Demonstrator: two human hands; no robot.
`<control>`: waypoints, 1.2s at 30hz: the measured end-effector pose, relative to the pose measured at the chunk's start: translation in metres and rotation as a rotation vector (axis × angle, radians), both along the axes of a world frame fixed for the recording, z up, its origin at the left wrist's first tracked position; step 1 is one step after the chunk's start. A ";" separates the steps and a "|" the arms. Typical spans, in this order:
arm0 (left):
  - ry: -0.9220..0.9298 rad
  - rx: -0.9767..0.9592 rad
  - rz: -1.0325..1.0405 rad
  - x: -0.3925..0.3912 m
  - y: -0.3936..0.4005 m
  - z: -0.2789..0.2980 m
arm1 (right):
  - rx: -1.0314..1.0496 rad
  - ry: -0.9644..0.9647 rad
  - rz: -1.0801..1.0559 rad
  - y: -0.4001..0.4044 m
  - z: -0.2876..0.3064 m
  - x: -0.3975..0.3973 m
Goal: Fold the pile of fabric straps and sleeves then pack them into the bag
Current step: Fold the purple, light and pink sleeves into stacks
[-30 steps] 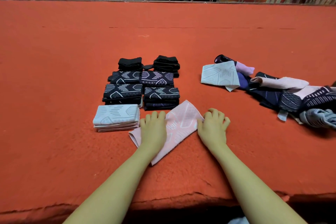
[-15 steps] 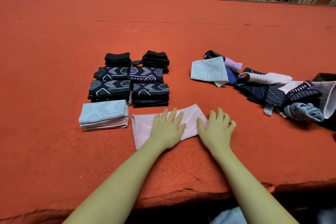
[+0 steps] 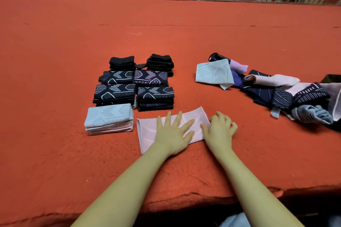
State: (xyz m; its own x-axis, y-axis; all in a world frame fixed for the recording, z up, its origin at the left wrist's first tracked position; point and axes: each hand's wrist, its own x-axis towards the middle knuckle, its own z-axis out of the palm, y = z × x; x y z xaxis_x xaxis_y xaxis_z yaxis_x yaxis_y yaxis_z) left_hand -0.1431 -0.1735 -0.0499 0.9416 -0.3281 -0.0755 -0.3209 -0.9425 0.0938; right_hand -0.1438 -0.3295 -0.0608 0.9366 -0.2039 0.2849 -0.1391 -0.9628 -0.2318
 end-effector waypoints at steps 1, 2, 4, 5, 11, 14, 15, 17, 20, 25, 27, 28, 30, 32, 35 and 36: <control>-0.012 -0.011 0.004 -0.001 0.000 -0.001 | 0.011 -0.017 0.021 0.003 0.000 -0.001; -0.026 -0.027 0.013 -0.003 0.000 -0.001 | 0.025 -0.061 0.062 0.006 0.000 -0.003; -0.048 -0.052 0.037 -0.004 0.003 -0.002 | 0.029 -0.180 0.139 0.008 0.004 -0.009; -0.046 -0.057 0.049 -0.005 0.006 -0.001 | 0.032 -0.227 0.181 0.009 0.006 -0.012; -0.059 0.036 0.125 -0.018 0.040 0.006 | 0.225 -0.332 0.477 0.015 0.018 -0.018; -0.079 0.104 0.151 -0.023 0.062 0.010 | 0.233 -0.356 0.603 0.031 0.018 -0.015; -0.087 0.108 0.150 -0.024 0.067 0.011 | 0.209 -0.336 0.632 0.038 0.019 -0.013; -0.122 0.116 0.138 -0.026 0.072 0.011 | 0.156 -0.225 0.654 0.051 0.020 -0.012; -0.173 0.148 0.131 -0.031 0.075 0.010 | 0.028 0.016 0.683 0.064 0.018 -0.014; -0.488 0.008 0.168 -0.037 0.080 0.001 | -0.026 0.230 0.680 0.059 0.014 -0.017; -0.566 -0.035 0.225 -0.042 0.083 -0.003 | -0.096 0.277 0.674 0.057 0.014 -0.016; -0.580 -0.037 0.260 -0.045 0.085 -0.004 | -0.132 0.276 0.670 0.058 0.014 -0.016; -0.588 -0.023 0.331 -0.052 0.085 -0.006 | -0.167 0.252 0.641 0.059 0.013 -0.019; -0.583 -0.014 0.413 -0.060 0.085 -0.009 | -0.183 0.232 0.603 0.061 0.011 -0.022; -0.574 -0.015 0.486 -0.069 0.082 -0.016 | -0.168 0.259 0.551 0.064 0.007 -0.024; -0.570 -0.011 0.495 -0.070 0.080 -0.019 | -0.142 0.281 0.543 0.065 0.007 -0.024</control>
State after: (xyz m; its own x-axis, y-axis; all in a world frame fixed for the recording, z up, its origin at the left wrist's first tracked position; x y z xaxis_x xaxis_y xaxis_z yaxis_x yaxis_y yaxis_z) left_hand -0.2134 -0.0932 -0.0686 0.8717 0.1453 0.4680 0.1379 -0.9892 0.0504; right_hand -0.1678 -0.2648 -0.0534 0.9389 0.3441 0.0018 0.3417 -0.9318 -0.1221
